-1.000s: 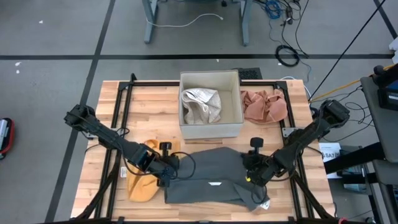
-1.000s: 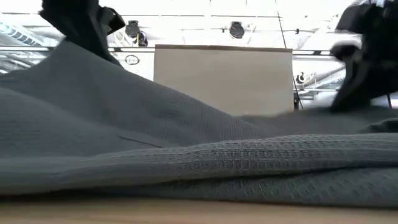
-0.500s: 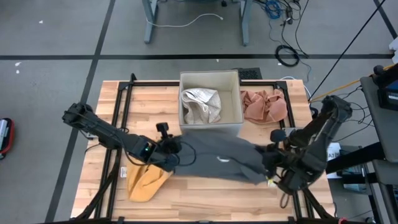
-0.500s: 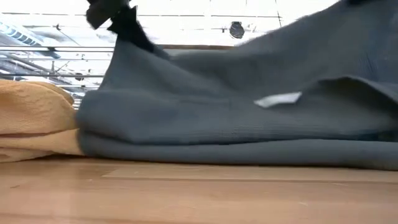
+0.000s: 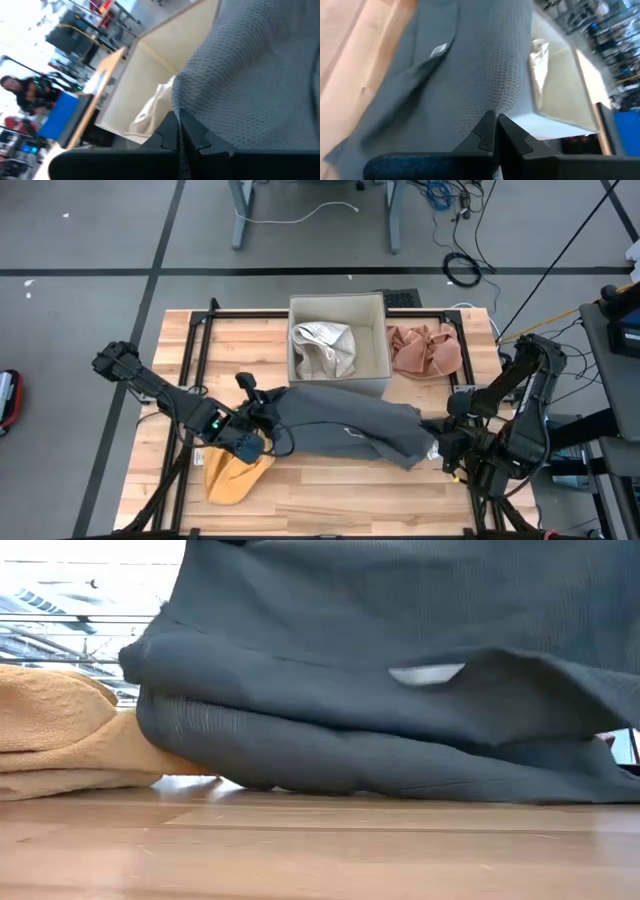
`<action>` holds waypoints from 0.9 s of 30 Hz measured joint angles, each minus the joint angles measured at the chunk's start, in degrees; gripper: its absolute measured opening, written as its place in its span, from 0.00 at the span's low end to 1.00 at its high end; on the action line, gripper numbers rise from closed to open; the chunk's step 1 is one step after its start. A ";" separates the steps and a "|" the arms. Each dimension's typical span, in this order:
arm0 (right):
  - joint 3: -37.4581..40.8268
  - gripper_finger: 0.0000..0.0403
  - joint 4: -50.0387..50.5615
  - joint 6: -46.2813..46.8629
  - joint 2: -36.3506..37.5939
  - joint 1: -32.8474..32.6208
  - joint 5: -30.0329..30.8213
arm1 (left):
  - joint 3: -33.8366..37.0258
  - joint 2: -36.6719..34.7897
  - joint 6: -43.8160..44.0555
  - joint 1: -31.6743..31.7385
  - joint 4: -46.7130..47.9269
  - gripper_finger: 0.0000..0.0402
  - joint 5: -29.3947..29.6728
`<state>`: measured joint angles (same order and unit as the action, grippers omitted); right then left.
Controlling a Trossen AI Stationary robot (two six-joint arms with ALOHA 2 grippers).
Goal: Fold towel
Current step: Fold the gray towel
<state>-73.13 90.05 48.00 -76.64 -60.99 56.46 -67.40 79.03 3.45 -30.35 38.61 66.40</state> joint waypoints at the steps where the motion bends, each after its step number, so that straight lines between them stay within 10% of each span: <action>1: -0.60 0.00 0.12 -0.31 0.07 0.12 0.65 | 0.01 -0.03 -1.24 -0.11 -0.95 0.00 0.68; 17: -10.08 0.00 -5.91 -9.91 0.26 -10.93 4.88 | -0.01 -0.01 -38.95 -8.17 -37.04 0.00 1.71; 27: -17.37 0.00 -23.64 -31.14 0.24 -19.65 8.60 | 0.00 0.01 -61.39 -18.26 -63.89 0.00 -0.70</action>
<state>-90.51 66.40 16.86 -76.40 -80.64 65.06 -67.40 79.05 -57.94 -48.61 -25.28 65.70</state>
